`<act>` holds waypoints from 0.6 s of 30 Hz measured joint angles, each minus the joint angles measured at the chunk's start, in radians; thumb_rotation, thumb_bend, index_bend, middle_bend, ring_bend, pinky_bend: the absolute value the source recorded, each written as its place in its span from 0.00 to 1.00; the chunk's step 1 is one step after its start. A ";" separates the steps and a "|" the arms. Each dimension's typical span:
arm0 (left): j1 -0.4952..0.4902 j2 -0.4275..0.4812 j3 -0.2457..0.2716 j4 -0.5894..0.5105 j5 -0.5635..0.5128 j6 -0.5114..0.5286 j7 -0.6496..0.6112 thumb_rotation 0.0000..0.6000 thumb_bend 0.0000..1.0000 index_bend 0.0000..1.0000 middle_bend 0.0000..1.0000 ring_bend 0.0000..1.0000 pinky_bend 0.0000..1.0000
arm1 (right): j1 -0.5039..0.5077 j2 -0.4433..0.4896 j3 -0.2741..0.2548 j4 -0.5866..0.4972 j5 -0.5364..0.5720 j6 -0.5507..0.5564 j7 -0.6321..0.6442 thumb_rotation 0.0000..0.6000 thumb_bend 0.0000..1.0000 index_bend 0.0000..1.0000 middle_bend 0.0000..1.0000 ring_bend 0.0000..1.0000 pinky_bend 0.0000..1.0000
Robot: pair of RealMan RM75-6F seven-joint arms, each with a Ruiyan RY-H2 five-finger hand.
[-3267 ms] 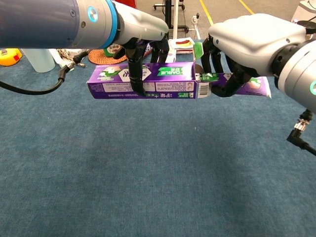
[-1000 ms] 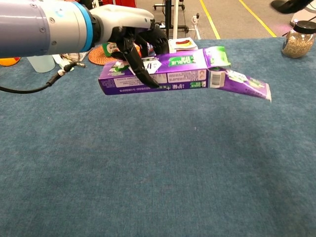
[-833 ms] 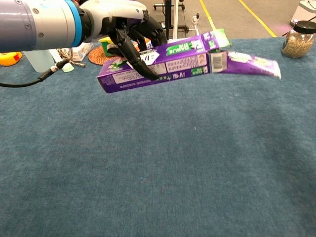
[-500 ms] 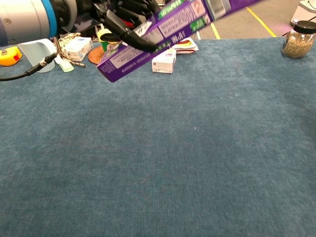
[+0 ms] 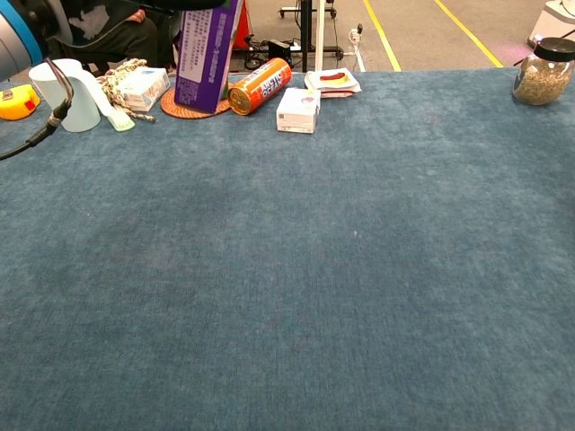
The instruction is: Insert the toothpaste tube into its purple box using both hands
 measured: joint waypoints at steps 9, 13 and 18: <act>-0.011 0.004 0.033 0.065 0.035 -0.011 0.115 1.00 0.26 0.50 0.39 0.44 0.67 | 0.001 -0.012 -0.017 0.000 -0.003 -0.008 0.015 1.00 0.39 0.02 0.01 0.04 0.27; -0.027 0.023 0.044 0.064 0.016 -0.052 0.346 1.00 0.26 0.50 0.39 0.44 0.66 | -0.004 -0.010 -0.032 -0.003 -0.014 -0.014 0.023 1.00 0.39 0.02 0.01 0.04 0.27; -0.048 0.035 0.053 0.057 -0.062 -0.108 0.665 1.00 0.26 0.50 0.39 0.44 0.65 | -0.015 -0.007 -0.055 0.003 -0.034 -0.028 0.048 1.00 0.39 0.02 0.01 0.04 0.27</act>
